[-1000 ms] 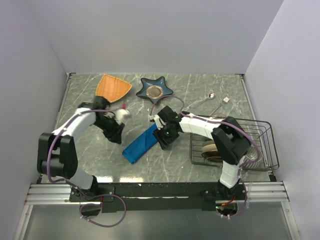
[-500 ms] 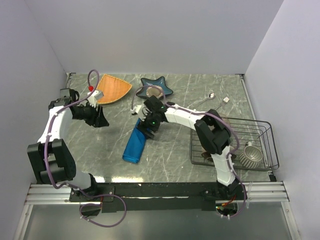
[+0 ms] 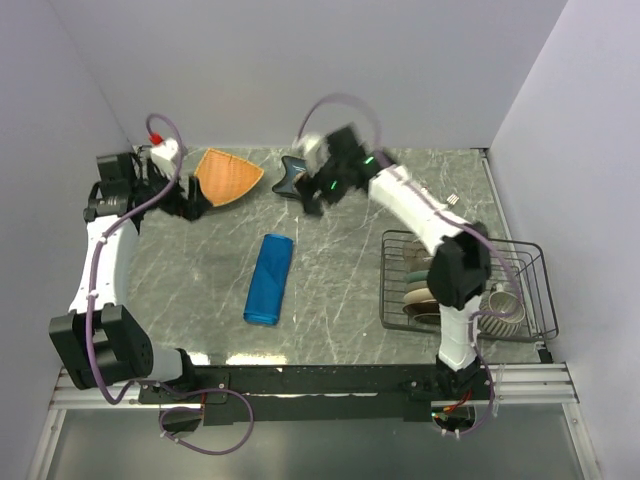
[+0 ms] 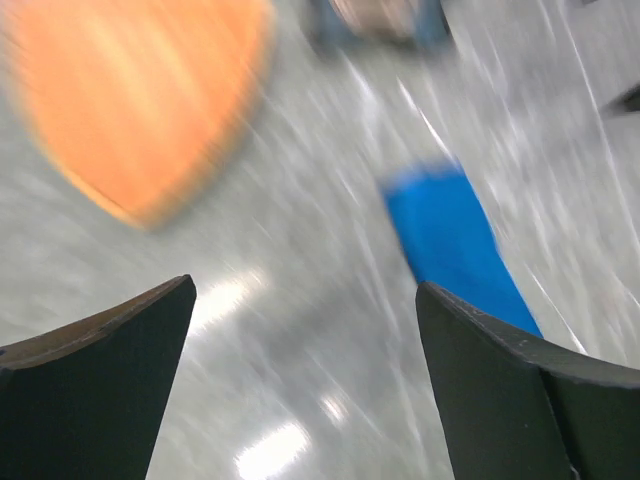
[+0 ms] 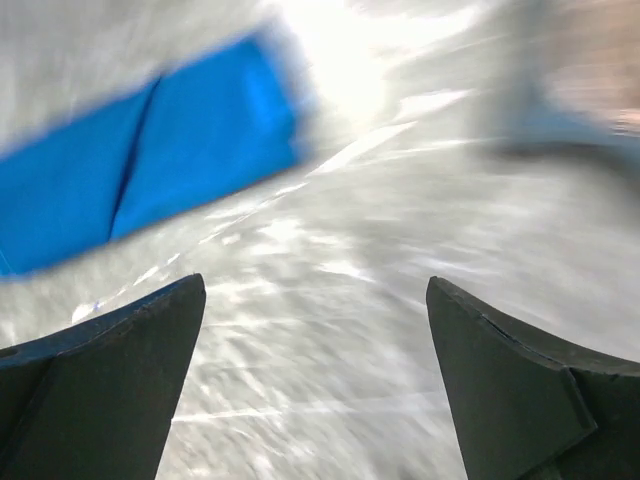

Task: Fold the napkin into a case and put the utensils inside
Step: Rotate the smaller rectangle-folded napkin at the center of the board, then pick up the fork from the corner of the board.

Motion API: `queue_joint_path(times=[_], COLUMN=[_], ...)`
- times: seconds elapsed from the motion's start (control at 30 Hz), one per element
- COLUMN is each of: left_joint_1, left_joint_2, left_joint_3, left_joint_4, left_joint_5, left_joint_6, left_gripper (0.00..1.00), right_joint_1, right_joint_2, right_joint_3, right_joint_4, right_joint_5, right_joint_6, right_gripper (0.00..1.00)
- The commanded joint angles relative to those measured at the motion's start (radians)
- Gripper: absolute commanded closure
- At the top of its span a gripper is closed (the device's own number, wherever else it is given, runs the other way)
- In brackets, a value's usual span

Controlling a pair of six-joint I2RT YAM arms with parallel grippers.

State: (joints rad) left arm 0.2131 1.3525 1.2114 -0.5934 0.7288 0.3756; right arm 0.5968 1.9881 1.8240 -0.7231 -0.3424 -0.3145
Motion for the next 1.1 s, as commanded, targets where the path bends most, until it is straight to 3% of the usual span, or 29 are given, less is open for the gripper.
queue_joint_path(times=[0.0,0.07,0.17,0.23,0.27,0.37,0.53,0.7,0.9,1.07], left_joint_1=[0.003,0.003,0.003,0.003,0.003,0.002,0.0,0.0,-0.012,-0.021], left_joint_2=[-0.004,0.039,0.088,0.155,0.183,0.26,0.238,0.228,0.227,0.235], left_joint_3=[0.097,0.122,0.155,0.246,0.288,0.419,0.404,0.405,0.387,0.369], left_joint_4=[0.412,0.518,0.578,0.508,0.398,0.253,0.253,0.178,0.133,0.129], left_joint_5=[-0.071,-0.075,-0.066,-0.01,0.003,-0.043,-0.167,-0.336,-0.541,-0.612], left_joint_6=[-0.249,-0.35,-0.467,-0.451,-0.464,-0.504,-0.489,-0.438,-0.492,-0.518], left_gripper=[0.01,0.01,0.01,0.01,0.01,0.01,0.01,0.01,0.01,0.01], right_joint_1=[-0.11,-0.196,-0.3,-0.412,-0.443,-0.567,-0.753,-0.808,-0.798,-0.776], right_joint_2=[-0.152,-0.123,-0.101,-0.136,-0.137,-0.078,0.081,0.207,0.241,0.281], right_joint_3=[0.26,0.37,0.396,0.335,0.31,0.319,0.371,0.376,0.288,0.249], right_joint_4=[-0.143,-0.253,-0.32,-0.283,-0.268,-0.26,-0.259,-0.223,-0.167,-0.171], right_joint_5=[0.19,0.238,0.286,0.305,0.318,0.339,0.339,0.401,0.417,0.45], right_joint_6=[0.174,0.219,0.287,0.308,0.313,0.337,0.417,0.465,0.552,0.61], right_gripper=[0.0,0.0,0.0,0.0,0.0,0.0,0.0,0.12,0.19,0.23])
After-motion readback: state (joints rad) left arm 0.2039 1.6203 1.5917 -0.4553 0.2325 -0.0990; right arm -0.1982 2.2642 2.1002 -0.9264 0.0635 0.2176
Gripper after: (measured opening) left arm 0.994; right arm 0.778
